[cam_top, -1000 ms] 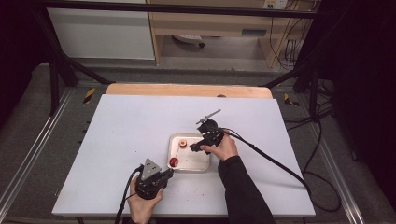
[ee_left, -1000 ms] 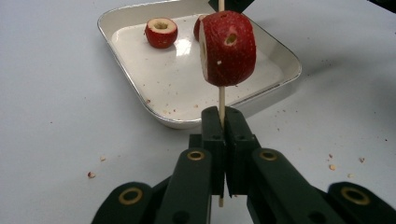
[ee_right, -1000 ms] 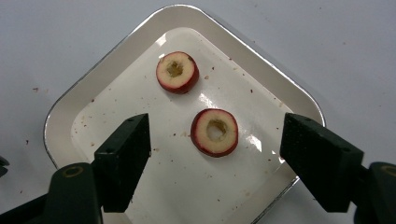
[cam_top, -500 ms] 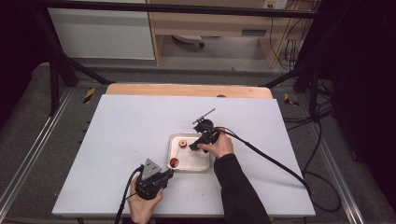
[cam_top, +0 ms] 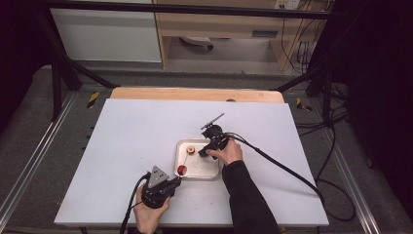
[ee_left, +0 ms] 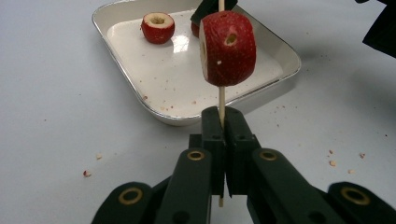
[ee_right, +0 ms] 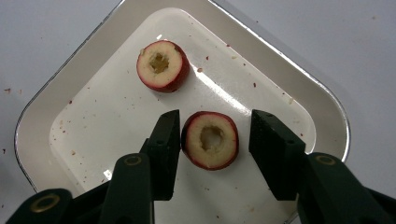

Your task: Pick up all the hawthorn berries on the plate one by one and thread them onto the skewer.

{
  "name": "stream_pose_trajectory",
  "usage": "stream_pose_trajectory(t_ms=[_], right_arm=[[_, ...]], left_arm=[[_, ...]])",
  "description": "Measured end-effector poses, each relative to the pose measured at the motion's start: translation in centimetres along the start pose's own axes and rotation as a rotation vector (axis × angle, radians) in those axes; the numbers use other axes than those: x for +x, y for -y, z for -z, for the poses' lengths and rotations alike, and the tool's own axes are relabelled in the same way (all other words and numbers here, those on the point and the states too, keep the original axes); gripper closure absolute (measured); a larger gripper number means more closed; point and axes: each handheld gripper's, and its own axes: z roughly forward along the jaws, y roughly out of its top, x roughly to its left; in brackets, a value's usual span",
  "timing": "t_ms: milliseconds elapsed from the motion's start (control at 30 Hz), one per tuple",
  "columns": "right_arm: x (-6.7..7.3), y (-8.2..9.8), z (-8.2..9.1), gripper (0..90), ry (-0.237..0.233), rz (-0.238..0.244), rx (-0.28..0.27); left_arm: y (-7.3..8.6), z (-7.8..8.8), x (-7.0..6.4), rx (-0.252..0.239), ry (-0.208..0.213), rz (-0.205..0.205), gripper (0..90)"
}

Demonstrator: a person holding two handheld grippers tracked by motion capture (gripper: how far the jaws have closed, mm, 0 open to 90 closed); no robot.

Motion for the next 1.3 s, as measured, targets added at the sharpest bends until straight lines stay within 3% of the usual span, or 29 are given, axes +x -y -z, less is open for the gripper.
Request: stream_pose_trajectory(t_ms=[200, 500, 833, 1133, 1300], right_arm=[[0.0, 0.0, -0.2, 59.8, -0.003, -0.019, 0.002], [0.1, 0.1, -0.2, 60.6, 0.001, -0.042, 0.003], [0.4, 0.1, 1.5, 60.8, -0.015, -0.056, -0.030], [1.1, 0.9, 2.8, 60.8, -0.039, -0.055, -0.108], [1.0, 1.9, 3.3, 60.8, -0.054, -0.081, -0.163]], left_arm=[[0.0, 0.0, 0.0, 0.002, -0.004, -0.006, 88.0], [0.0, 0.0, 0.0, 0.002, -0.005, -0.007, 88.0], [-0.1, 0.0, -0.2, -0.001, -0.004, -0.011, 88.0], [0.0, -0.2, -0.6, -0.004, -0.005, -0.017, 88.0], [0.0, -0.3, -0.7, -0.003, -0.003, -0.016, 88.0]])
